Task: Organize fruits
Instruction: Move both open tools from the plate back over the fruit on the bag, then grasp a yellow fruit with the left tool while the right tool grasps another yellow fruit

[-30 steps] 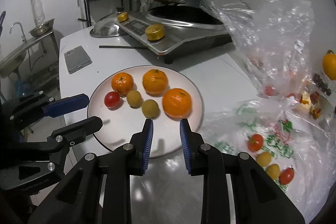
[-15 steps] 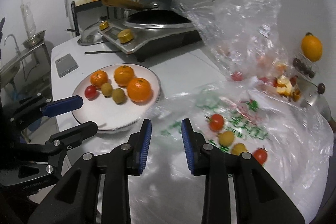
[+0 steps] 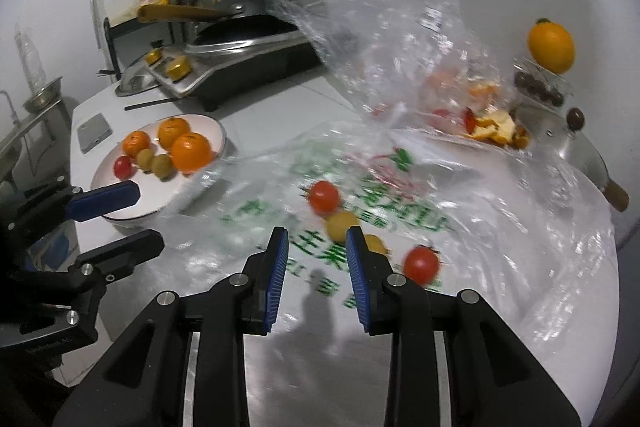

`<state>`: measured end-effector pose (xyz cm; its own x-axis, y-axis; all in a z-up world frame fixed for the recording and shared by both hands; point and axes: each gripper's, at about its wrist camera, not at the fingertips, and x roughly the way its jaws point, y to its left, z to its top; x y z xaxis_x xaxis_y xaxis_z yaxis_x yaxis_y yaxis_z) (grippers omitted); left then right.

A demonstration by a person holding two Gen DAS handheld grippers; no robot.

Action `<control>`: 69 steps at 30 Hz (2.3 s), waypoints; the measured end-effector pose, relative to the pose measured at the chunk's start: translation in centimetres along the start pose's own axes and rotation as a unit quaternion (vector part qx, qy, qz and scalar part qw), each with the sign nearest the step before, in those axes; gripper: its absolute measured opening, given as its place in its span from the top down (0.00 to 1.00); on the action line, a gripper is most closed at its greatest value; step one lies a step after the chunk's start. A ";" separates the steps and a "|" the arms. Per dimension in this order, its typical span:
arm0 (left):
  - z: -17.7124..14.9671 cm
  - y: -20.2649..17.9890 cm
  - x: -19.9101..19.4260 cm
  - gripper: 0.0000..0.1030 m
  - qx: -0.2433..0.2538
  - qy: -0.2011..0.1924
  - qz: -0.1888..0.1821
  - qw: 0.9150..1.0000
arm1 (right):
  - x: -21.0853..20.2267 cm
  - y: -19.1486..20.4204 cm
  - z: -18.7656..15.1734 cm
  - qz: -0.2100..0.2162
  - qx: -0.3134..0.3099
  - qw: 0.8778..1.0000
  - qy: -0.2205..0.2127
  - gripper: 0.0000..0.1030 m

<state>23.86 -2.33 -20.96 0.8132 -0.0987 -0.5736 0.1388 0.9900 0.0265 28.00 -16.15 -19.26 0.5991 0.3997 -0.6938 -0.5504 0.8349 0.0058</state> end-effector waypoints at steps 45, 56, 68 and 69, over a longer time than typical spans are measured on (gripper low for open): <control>3.8 -5.5 7.6 0.57 0.077 0.022 -0.023 0.997 | 3.3 -5.2 -1.0 0.049 0.015 0.998 0.037 0.74; 4.6 -7.0 10.1 0.61 0.097 0.062 -0.048 0.992 | -0.2 -8.5 -1.4 0.028 0.048 0.998 -0.005 0.74; 5.0 -8.2 13.3 0.68 0.133 0.102 -0.020 0.986 | -0.6 -9.4 -1.8 0.046 0.052 0.997 -0.024 0.74; 4.9 -8.2 13.4 0.70 0.135 0.106 -0.019 0.985 | -0.7 -9.5 -1.8 0.047 0.053 0.997 -0.026 0.74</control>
<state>36.43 -12.30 -24.82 0.6727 -0.0836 -0.7351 0.3359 0.9198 0.2027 31.80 -25.03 -20.16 0.5781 0.4946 -0.6490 -0.5425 0.8271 0.1471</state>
